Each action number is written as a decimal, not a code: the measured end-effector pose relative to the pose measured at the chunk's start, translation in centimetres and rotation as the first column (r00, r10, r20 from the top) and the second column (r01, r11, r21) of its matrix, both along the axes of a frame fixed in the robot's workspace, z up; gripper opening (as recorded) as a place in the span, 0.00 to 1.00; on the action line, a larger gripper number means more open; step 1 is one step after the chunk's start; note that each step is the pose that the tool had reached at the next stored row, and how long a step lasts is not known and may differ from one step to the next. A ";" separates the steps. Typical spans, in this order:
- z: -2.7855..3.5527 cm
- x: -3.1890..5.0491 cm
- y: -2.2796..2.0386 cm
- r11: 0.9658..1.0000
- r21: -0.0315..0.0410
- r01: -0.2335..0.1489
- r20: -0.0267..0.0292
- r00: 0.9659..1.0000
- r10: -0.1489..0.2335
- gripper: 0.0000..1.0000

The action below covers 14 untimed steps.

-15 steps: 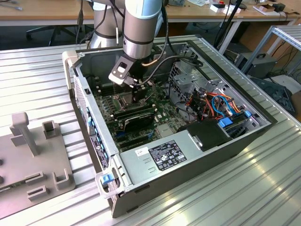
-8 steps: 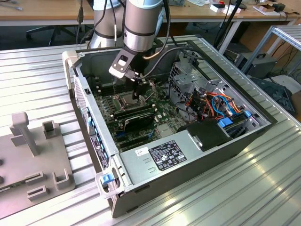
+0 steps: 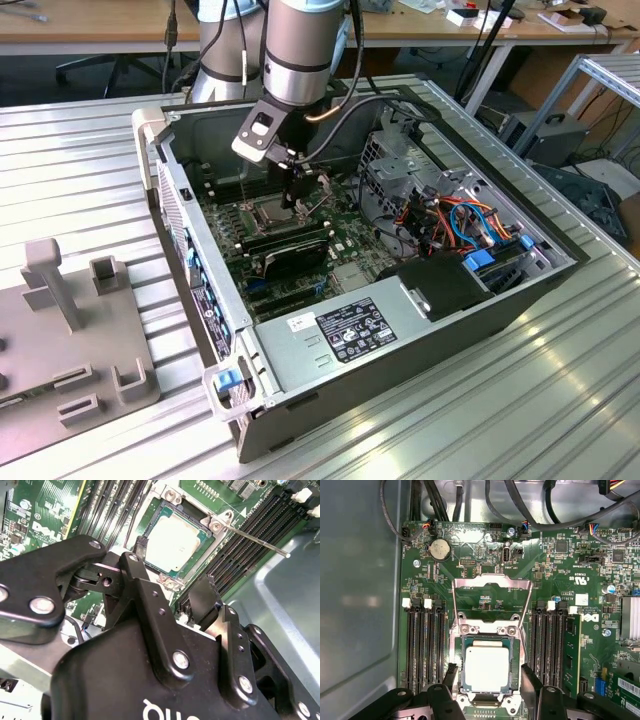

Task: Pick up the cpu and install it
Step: 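Place the cpu into insertion slot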

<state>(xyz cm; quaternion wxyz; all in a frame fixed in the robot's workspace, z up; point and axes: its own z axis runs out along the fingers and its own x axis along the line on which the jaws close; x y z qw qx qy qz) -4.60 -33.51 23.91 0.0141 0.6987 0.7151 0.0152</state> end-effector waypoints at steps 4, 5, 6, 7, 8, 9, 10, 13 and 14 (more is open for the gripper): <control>0.00 0.00 0.00 1.000 0.000 0.000 0.000 1.000 0.000 0.62; 0.01 0.00 0.00 1.000 0.000 0.000 0.000 1.000 0.000 0.62; 0.07 0.00 -0.01 1.000 0.000 0.000 0.000 1.000 0.000 0.62; 0.12 0.00 0.00 1.000 0.000 0.000 0.000 1.000 0.000 0.62; 0.25 0.00 0.00 1.000 0.000 0.000 0.000 1.000 0.000 0.62; 0.39 0.00 0.00 1.000 0.000 0.000 0.000 1.000 0.000 0.62; 0.45 0.00 0.00 1.000 0.000 0.000 0.000 1.000 0.000 0.62; 0.52 0.00 0.00 1.000 0.000 0.000 0.000 1.000 0.000 0.62; 0.55 0.00 0.00 1.000 0.000 0.000 0.000 1.000 0.000 0.62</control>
